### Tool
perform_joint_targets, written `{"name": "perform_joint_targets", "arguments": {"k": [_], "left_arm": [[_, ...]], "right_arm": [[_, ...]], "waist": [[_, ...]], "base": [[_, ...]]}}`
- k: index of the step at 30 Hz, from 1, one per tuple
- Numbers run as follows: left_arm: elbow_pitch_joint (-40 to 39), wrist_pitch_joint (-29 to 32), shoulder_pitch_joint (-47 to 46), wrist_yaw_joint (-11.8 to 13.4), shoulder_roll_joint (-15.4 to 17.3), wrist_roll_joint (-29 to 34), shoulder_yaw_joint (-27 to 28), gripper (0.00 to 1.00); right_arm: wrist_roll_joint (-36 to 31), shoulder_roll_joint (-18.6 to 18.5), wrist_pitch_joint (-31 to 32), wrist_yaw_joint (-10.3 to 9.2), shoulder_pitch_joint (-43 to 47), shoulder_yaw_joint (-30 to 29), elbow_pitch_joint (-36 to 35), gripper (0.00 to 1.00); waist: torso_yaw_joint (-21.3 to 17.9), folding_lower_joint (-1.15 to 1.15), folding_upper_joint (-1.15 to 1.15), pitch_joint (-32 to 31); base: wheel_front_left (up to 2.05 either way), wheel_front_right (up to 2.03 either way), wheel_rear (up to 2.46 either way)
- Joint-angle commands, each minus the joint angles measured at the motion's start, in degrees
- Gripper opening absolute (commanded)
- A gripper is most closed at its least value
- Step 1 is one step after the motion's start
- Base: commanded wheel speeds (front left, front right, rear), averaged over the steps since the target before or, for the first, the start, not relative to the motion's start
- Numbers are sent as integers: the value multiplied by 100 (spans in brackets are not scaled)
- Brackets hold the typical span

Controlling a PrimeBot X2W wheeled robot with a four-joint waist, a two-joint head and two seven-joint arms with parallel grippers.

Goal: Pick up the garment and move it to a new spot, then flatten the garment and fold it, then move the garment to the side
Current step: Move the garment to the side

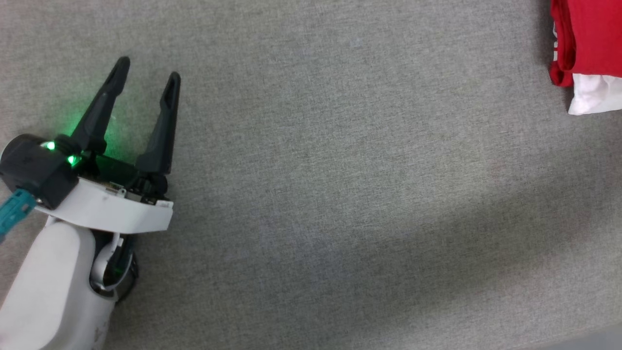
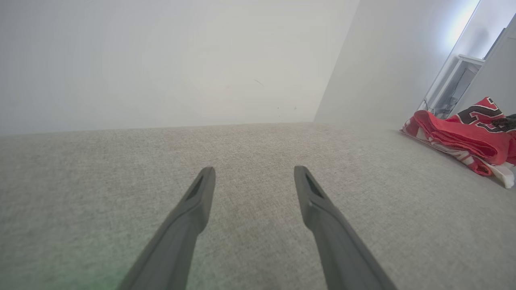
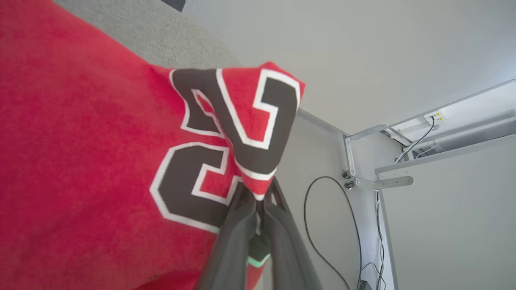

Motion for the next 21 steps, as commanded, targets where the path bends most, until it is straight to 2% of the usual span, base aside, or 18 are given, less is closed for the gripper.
{"name": "perform_joint_targets", "arguments": {"k": [1, 8, 9, 10, 11, 12, 13, 15, 21], "left_arm": [[244, 78, 6, 7, -12, -21, -53, 100], [274, 62, -15, 6, -55, -54, -133, 100], [280, 58, -16, 6, -54, -58, -144, 100], [283, 55, -10, 6, -52, -67, -151, 100], [285, 51, -3, 5, -50, -76, -155, 100], [288, 47, 6, 5, -49, -85, -162, 100], [291, 42, 15, 5, -52, -85, -164, 100], [307, 29, 53, 7, -59, -94, -171, 100], [381, -14, 144, 11, -146, -120, -165, 100]], "right_arm": [[-82, 22, -105, -9, -108, -37, 91, 0], [-282, 97, -331, -9, -241, -96, 389, 0], [-315, 98, -371, -9, -258, -104, 441, 4], [-321, 118, -403, -9, -264, -129, 488, 11], [-358, 135, -426, -9, -260, -141, 538, 34], [-395, 149, -445, -8, -280, -153, 589, 49], [-418, 170, -462, -8, -307, -174, 634, 78], [-473, 215, -495, -8, -331, -205, 701, 100], [-604, 292, -600, -8, -311, -284, 842, 100]], "waist": [[14, 0, 0, -2], [92, 0, 0, -77], [110, 0, 0, -95], [122, 0, 0, -114], [134, 0, 0, -134], [146, 0, 0, -157], [157, 0, 0, -179], [178, 0, 0, -242], [247, 0, 0, -554]], "base": [[0, 0, 0], [0, 0, 0], [0, 0, 0], [0, 0, 0], [0, 0, 0], [0, 0, 0], [0, 0, 0], [0, 0, 0], [0, 0, 0]]}}
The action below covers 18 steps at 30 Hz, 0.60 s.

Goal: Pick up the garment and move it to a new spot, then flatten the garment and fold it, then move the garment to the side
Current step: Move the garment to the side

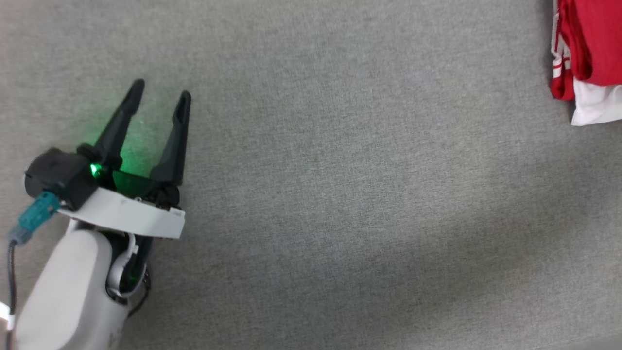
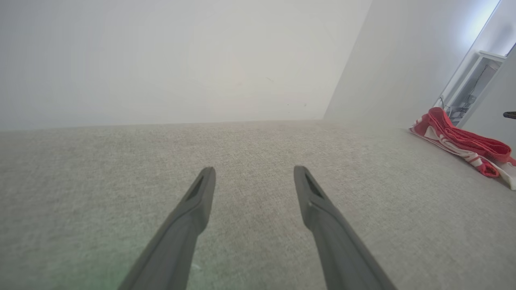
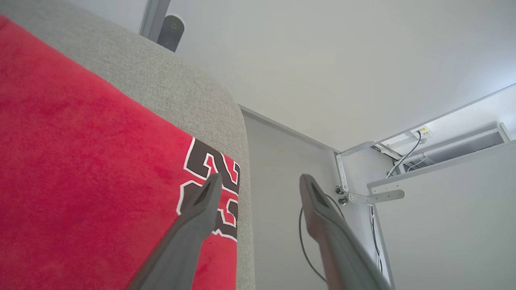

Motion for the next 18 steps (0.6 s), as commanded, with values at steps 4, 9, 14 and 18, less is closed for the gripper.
{"name": "perform_joint_targets", "arguments": {"k": [4, 9, 14, 18], "left_arm": [[66, -38, 195, 16, -101, -38, 38, 100], [160, -52, 457, 32, -221, -51, 132, 100], [197, -53, 761, 28, -334, -45, 296, 100], [250, -54, 1022, 33, -431, -1, 448, 100]], "right_arm": [[-60, 75, -176, -7, 64, -72, 31, 100], [21, 216, -386, -7, 308, -171, -76, 100], [149, 343, -478, -7, 666, -278, -337, 100], [373, 391, -505, -7, 1094, -389, -731, 100]], "waist": [[122, 0, 0, -437], [243, 0, 0, -947], [393, 0, 0, -1456], [554, 0, 0, -1846]], "base": [[0, 0, 0], [0, 0, 0], [0, 0, 0], [0, 0, 0]]}}
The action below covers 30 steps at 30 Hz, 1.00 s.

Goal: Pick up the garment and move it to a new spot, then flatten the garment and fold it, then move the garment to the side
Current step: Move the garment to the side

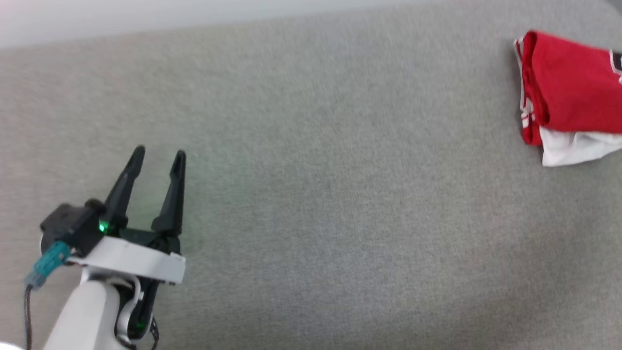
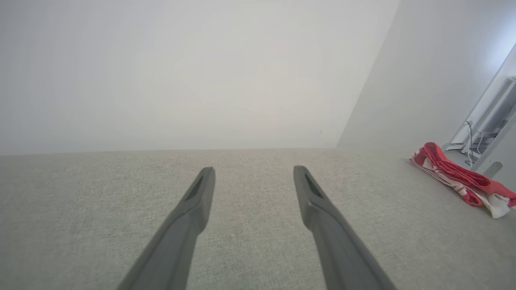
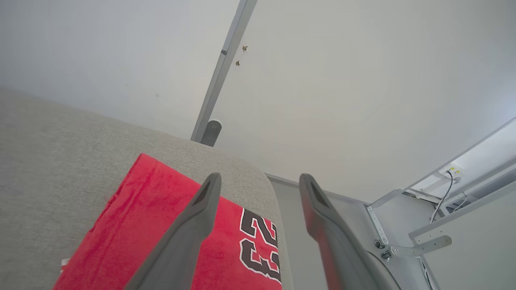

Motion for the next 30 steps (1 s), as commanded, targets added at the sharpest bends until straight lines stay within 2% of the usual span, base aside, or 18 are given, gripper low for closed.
{"name": "perform_joint_targets", "arguments": {"k": [1, 13, 21, 30], "left_arm": [[11, -18, 118, 20, -46, 39, 57, 100], [38, -12, 1026, 28, -237, 185, 732, 100], [-112, -12, 1809, 13, -395, 312, 1263, 100], [-336, -12, 2318, -12, -609, 477, 1679, 100]], "right_arm": [[99, -11, -26, -8, 167, -71, -145, 100], [145, 293, -30, -8, 2197, -1110, -1902, 100], [-163, 812, -31, -8, 3714, -1874, -2863, 100], [-439, 1382, 67, -8, 4900, -2403, -3746, 100]], "waist": [[290, 0, 0, -536], [749, 0, 0, -1398], [943, 0, 0, -1821], [1039, 0, 0, -1947]], "base": [[0, 0, 0], [0, 0, 0], [0, 0, 0], [0, 0, 0]]}}
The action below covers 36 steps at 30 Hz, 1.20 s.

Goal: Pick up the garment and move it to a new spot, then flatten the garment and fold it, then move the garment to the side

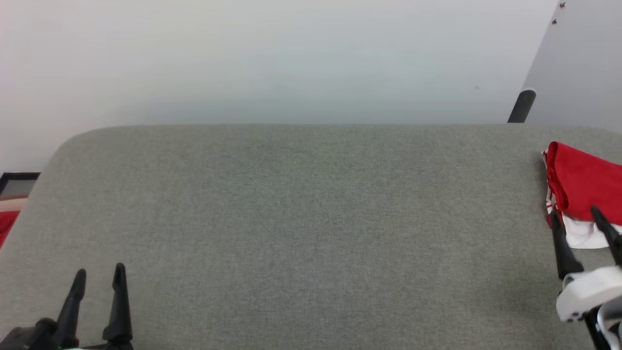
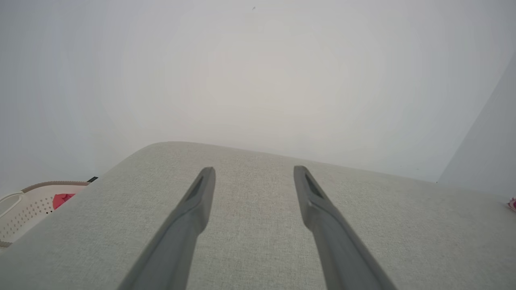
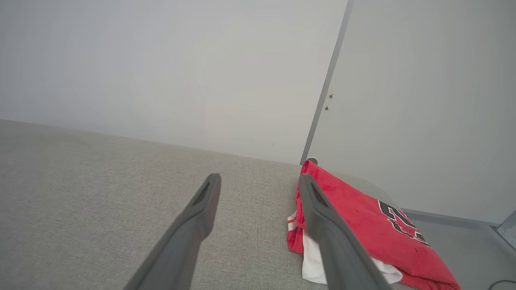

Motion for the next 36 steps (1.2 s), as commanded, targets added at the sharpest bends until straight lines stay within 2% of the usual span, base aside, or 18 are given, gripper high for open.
{"name": "perform_joint_targets", "arguments": {"k": [1, 12, 18, 36], "left_arm": [[-28, -2, 66, -25, -19, 56, 51, 100], [-160, -2, 259, -38, -167, 162, 302, 100], [-199, -2, 321, -36, -191, 218, 278, 100], [-35, -2, 368, -38, -10, 397, -102, 100]], "right_arm": [[-63, 90, 20, -7, 193, -91, -142, 100], [-346, 679, 222, -7, 1161, -349, -1129, 100], [-395, 887, 323, -7, 1478, -403, -1425, 100], [-386, 973, 434, -7, 1689, -397, -1662, 100]], "waist": [[38, 0, 0, -47], [-18, 0, 0, -93], [-39, 0, 0, -80], [-30, 0, 0, -55]], "base": [[0, 0, 0], [0, 0, 0], [0, 0, 0], [0, 0, 0]]}}
